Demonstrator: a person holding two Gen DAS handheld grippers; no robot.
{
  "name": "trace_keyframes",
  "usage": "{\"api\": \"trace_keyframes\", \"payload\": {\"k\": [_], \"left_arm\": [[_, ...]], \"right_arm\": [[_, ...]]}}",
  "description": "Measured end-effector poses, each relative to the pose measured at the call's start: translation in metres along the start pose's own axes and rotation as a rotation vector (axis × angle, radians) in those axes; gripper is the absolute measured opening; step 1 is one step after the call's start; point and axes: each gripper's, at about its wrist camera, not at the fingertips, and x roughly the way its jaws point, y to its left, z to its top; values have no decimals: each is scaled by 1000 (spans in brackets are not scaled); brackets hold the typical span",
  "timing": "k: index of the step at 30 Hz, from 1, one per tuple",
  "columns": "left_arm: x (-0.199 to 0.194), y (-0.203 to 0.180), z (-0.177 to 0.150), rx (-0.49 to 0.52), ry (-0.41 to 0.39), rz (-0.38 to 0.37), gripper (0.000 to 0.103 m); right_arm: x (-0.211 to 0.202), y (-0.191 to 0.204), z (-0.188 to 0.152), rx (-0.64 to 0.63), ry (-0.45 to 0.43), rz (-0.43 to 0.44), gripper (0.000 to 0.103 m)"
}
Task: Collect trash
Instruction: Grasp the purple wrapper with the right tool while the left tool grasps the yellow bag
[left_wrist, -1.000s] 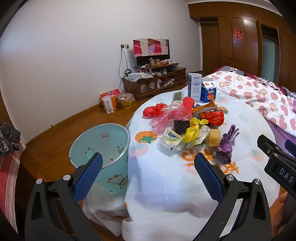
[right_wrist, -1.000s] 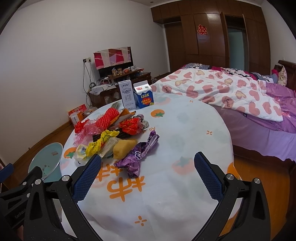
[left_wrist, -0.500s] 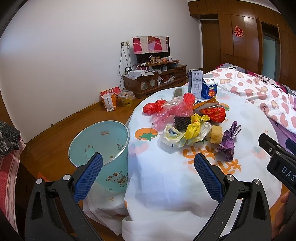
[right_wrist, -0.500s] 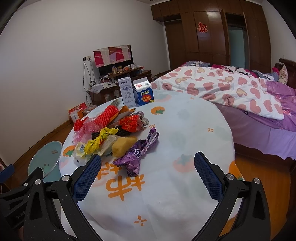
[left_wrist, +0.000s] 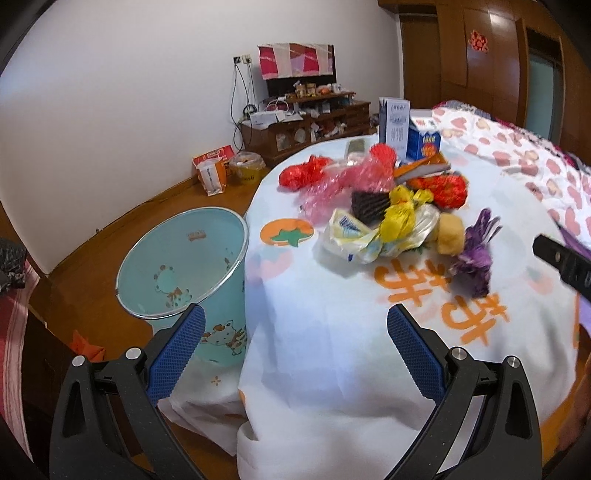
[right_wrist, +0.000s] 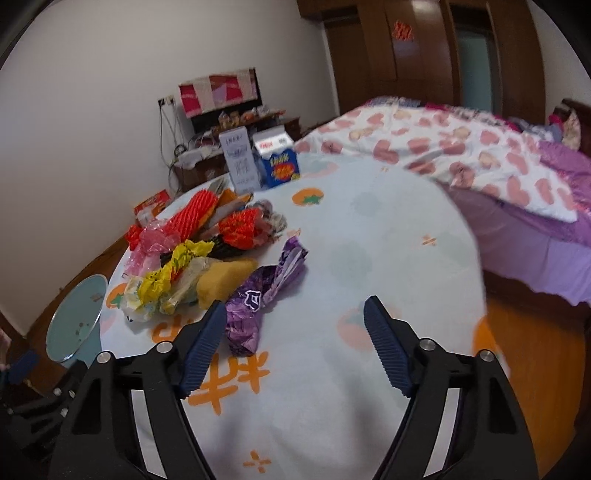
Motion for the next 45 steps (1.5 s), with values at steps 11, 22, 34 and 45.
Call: {"api": "trace_keyframes", "payload": {"k": [11,22,34,45], "left_arm": [[43,8,19,-2,23,-8,89],[57,-28,57,35,2,-160,86],[99,-85,74,97,78,-249,31],[50,-61,81,47,-35,-298,30]], "right_arm": [[88,14,8,42,225,116,63],[76,-2,23,-33,172,147,28],[85,-34,34,-69,120,49,28],[55,-21,40,-70,48,58,28]]}}
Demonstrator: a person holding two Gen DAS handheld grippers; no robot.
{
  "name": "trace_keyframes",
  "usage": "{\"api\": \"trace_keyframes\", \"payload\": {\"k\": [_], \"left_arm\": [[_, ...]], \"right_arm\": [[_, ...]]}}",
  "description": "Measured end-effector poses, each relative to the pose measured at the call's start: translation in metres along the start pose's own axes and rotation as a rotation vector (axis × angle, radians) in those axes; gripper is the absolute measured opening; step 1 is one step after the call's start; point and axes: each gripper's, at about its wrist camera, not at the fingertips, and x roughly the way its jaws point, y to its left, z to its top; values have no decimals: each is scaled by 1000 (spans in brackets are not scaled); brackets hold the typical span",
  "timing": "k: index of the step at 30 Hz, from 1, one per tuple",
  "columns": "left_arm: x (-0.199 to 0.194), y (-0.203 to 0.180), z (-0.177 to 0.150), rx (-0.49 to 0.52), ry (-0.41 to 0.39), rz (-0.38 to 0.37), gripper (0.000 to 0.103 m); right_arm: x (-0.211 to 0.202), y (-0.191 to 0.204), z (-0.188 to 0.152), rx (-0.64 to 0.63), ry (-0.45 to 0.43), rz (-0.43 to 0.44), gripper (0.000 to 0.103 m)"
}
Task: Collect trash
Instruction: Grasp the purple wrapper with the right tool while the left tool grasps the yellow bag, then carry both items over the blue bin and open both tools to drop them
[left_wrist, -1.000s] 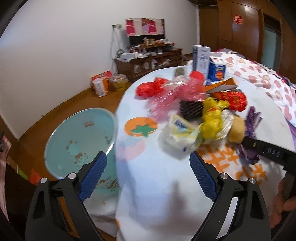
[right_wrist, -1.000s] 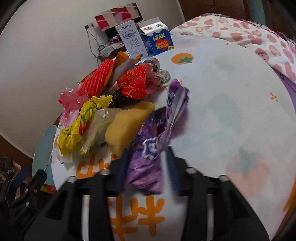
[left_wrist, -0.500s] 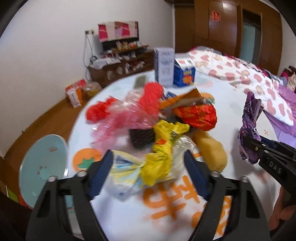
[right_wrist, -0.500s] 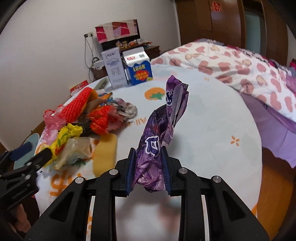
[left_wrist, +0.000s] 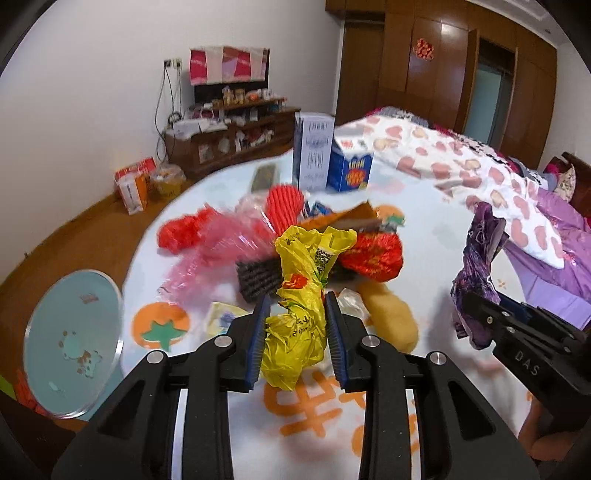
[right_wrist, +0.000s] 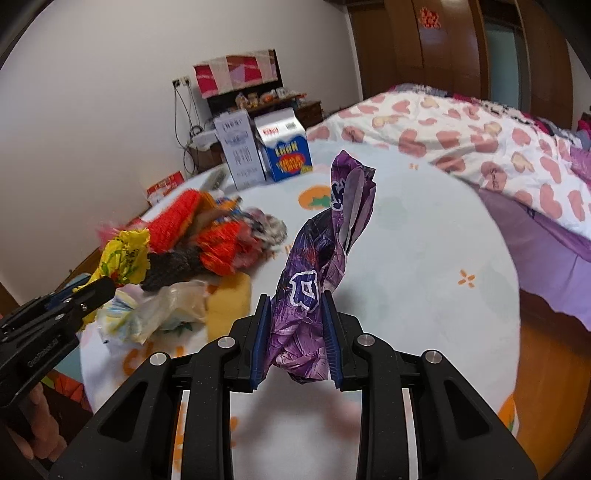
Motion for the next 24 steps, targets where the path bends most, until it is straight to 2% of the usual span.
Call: {"api": "trace_keyframes", "payload": {"k": [6,12,17,24], "left_arm": [[-29,13,-5,5,-21,51,31],[-46,38,-10,-3,-42,146,31],[-54,61,-14,-37,-40,189,31],[-61,106,-24,-103,-27,302,31]], "right_arm": [[-17,29,-3,-72,-34,17,29],[-22,62,-9,-135,-37,57,29],[-21,93,-15,-190,-22,106,29],[-12,134,-17,-249,3,187,29]]}}
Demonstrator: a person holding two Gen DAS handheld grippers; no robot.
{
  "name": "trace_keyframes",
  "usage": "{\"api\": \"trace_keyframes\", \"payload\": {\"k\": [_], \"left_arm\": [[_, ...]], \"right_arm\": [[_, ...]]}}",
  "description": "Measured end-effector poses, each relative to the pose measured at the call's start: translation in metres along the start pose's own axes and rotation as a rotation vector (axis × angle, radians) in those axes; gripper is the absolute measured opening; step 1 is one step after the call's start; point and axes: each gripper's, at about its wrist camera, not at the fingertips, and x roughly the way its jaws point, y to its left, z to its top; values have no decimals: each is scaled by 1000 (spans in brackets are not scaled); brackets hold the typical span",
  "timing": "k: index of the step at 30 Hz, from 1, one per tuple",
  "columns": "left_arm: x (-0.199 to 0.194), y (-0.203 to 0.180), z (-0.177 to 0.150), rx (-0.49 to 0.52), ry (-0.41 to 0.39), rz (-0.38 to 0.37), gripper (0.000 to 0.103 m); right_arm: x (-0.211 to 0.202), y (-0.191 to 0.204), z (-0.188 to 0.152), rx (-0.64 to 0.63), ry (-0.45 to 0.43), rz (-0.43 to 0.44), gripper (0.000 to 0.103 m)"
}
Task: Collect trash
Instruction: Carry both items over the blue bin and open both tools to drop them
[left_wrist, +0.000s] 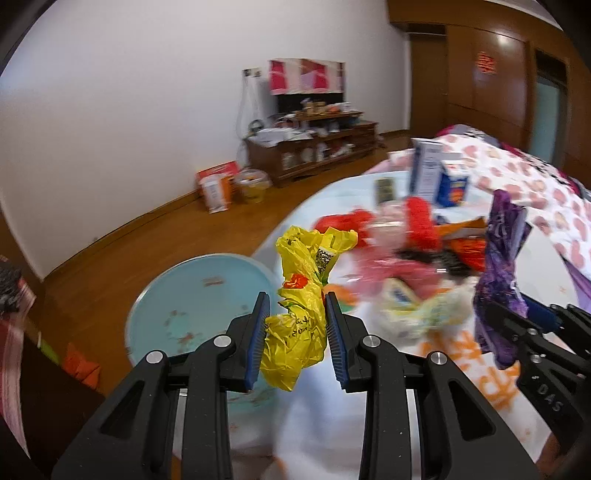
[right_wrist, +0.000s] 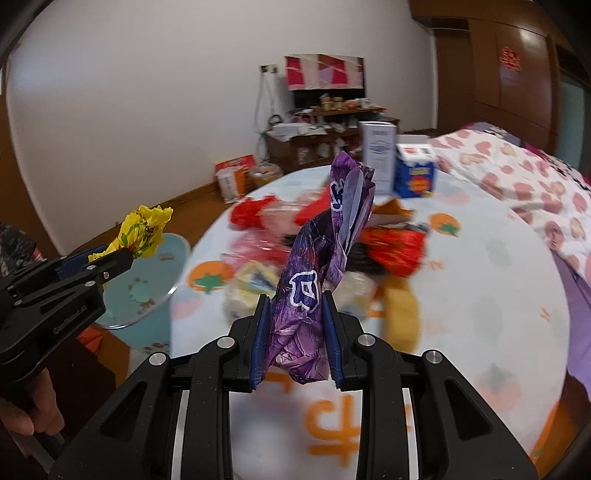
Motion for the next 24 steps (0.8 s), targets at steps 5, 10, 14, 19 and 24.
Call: {"api": "trace_keyframes", "payload": {"k": [5,10,14,19,24], "left_arm": [[10,35,-3,-52,22,92,31],[24,68,-4,-103,59,164,31],[33,92,-9,-131,74,209,31],[46,116,-12,-167,98,241,31],[64,135,-17,-196,135,258,31]], "right_arm": [[17,29,8,-40,15,60,29],[38,60,16,-83,38,118,29],[56,89,21,-127,57,163,29],[82,121,25,-170,87,209,29],[109,146,26,-210,135,245,29]]}}
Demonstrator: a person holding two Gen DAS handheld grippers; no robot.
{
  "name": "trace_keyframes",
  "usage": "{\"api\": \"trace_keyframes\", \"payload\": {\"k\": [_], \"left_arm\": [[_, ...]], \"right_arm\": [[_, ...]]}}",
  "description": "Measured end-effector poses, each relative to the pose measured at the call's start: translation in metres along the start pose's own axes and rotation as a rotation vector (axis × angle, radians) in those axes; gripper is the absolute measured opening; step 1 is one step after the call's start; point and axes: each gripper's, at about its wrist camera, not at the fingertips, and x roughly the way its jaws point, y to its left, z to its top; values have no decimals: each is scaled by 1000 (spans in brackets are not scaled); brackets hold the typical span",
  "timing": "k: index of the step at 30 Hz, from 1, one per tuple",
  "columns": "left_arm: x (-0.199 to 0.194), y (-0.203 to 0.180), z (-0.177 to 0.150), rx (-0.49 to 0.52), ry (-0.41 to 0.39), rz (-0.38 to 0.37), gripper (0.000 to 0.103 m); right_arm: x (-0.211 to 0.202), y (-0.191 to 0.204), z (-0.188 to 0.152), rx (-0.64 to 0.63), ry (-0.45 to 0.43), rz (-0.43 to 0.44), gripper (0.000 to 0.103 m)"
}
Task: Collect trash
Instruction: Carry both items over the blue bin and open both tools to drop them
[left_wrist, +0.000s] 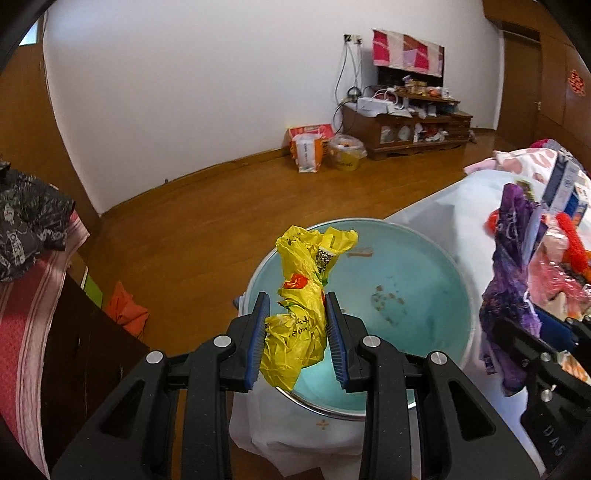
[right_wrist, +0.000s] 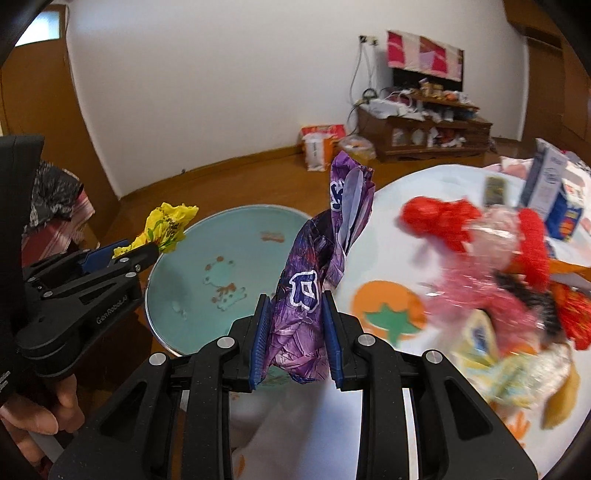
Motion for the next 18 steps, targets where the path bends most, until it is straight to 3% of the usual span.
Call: {"api": "trace_keyframes", "payload": {"k": [11,16,18], "left_arm": [[32,2,0,0,55,24,32],[37,-2,0,10,67,27,33],[36,-4,0,10,65,32,39]], "right_arm": [[50,13,-2,-17,113,80,32],[45,10,-2,-6,95,77,37],[39,7,-1,-6,77,66,42]]}}
